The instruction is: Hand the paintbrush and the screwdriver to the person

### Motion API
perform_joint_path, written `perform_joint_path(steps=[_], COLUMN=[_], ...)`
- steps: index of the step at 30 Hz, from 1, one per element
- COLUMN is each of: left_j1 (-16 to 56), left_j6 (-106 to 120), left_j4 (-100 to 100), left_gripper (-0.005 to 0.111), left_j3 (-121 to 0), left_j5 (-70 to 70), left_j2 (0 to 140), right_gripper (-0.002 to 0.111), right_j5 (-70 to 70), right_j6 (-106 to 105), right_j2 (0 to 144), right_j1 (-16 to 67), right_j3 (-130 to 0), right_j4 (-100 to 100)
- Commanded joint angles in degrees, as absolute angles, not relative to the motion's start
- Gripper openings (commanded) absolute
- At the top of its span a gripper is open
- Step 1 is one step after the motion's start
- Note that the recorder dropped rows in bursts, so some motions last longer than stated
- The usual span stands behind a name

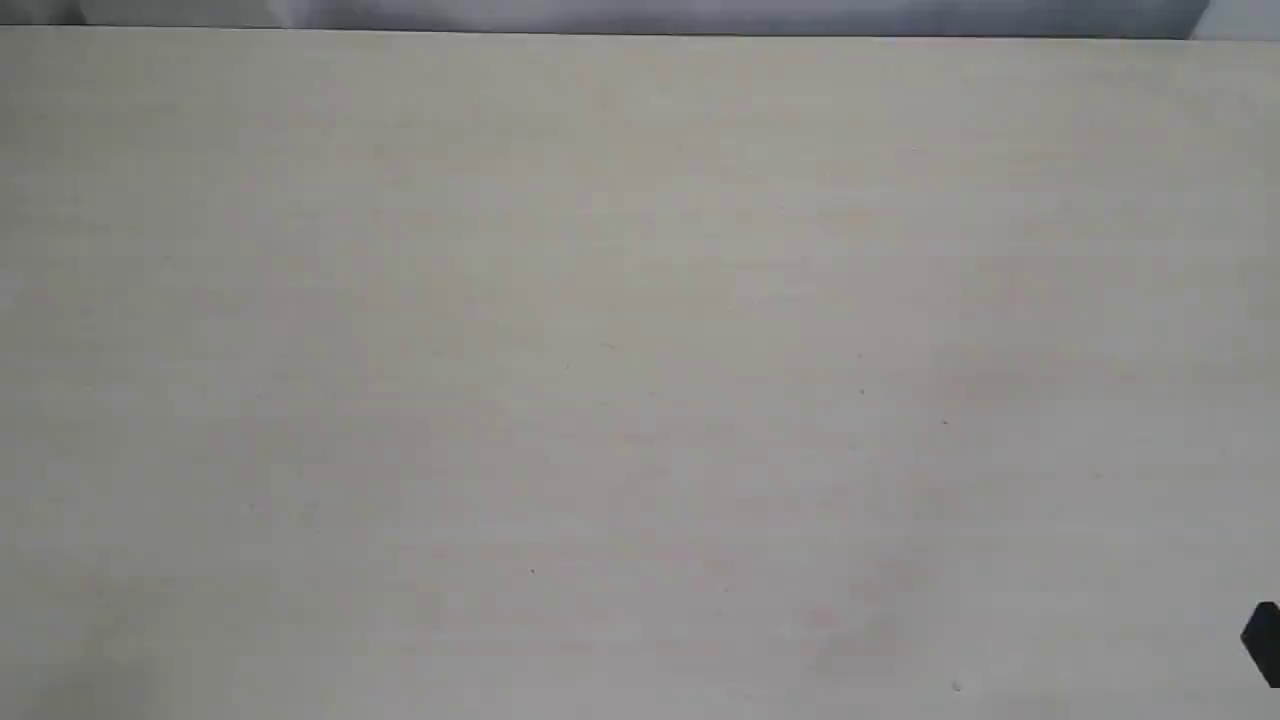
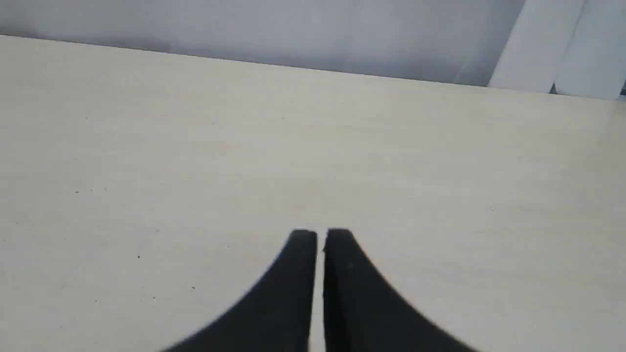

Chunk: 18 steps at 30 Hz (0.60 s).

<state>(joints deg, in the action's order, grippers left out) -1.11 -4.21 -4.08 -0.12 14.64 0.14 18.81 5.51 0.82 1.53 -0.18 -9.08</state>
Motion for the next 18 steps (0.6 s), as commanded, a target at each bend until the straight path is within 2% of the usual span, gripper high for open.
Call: perform_joint_path(steps=[1, 18], left_j1=[-0.64, -0.64], left_j6=[-4.32, -4.32], left_j4=[-3.88, -3.88], left_gripper=[0.0, 0.0], left_j3=[0.0, 0.0], left_j5=[14.33, 14.33], left_j2=[0.0, 0.0], right_gripper=[0.005, 0.005], right_j5=[19.29, 21.12], right_j6=[5.31, 3.24], right_j2=[0.19, 0.0], right_j1=[1.41, -0.28], right_j3=[0.0, 0.0], right_j4=[-9.74, -9.51])
